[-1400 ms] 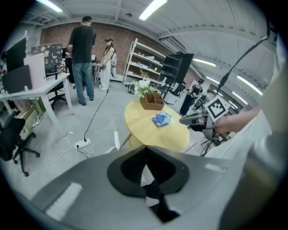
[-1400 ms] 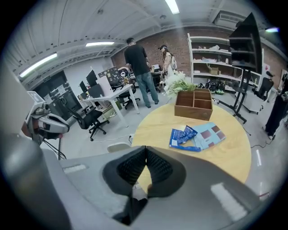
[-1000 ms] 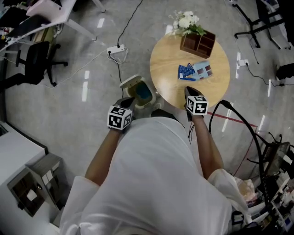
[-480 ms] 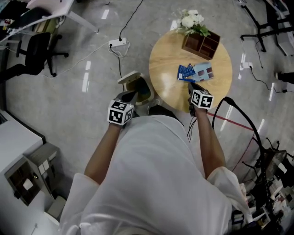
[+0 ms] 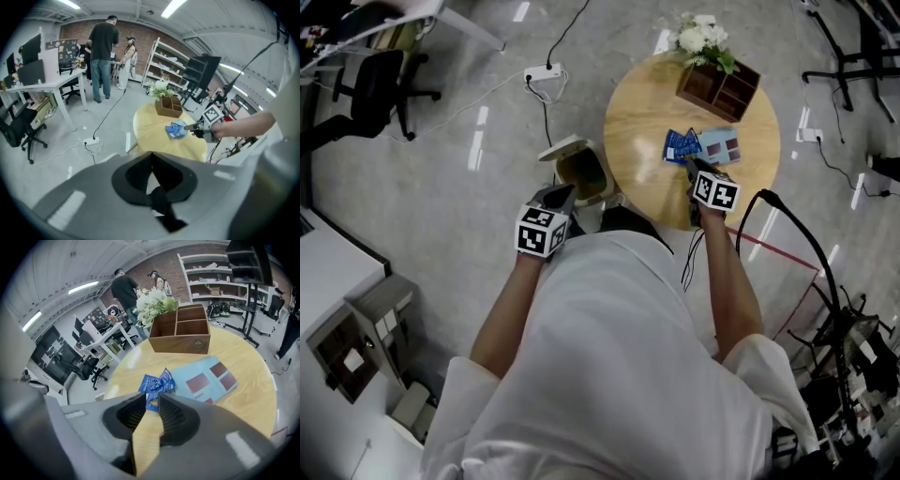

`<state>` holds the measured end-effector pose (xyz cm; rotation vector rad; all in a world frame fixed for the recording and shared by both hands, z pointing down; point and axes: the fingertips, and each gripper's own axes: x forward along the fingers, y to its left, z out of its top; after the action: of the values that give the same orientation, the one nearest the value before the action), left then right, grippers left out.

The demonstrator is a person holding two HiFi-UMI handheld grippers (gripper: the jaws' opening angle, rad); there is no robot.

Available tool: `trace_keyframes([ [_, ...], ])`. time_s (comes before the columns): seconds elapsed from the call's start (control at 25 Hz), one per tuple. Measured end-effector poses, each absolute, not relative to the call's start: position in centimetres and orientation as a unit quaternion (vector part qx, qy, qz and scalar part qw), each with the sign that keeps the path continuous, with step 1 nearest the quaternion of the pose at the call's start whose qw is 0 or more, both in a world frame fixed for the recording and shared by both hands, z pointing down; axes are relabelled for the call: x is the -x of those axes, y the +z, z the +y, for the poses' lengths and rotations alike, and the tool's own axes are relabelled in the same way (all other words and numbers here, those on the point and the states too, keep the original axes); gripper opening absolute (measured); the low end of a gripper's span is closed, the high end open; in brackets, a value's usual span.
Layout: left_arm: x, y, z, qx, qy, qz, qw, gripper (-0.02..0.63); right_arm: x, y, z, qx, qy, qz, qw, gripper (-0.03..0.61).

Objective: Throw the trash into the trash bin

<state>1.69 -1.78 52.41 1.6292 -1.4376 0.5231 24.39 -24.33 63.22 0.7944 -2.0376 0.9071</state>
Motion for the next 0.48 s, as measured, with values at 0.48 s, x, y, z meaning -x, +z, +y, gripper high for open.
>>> trace_keyframes([
  [0.48,-2.0,52.9,-1.3,-0.639,0.210,-0.586,0.452,0.003,-24.6,65.7,-25.8,-0.322,0.386,-0.780,0.373,0.110],
])
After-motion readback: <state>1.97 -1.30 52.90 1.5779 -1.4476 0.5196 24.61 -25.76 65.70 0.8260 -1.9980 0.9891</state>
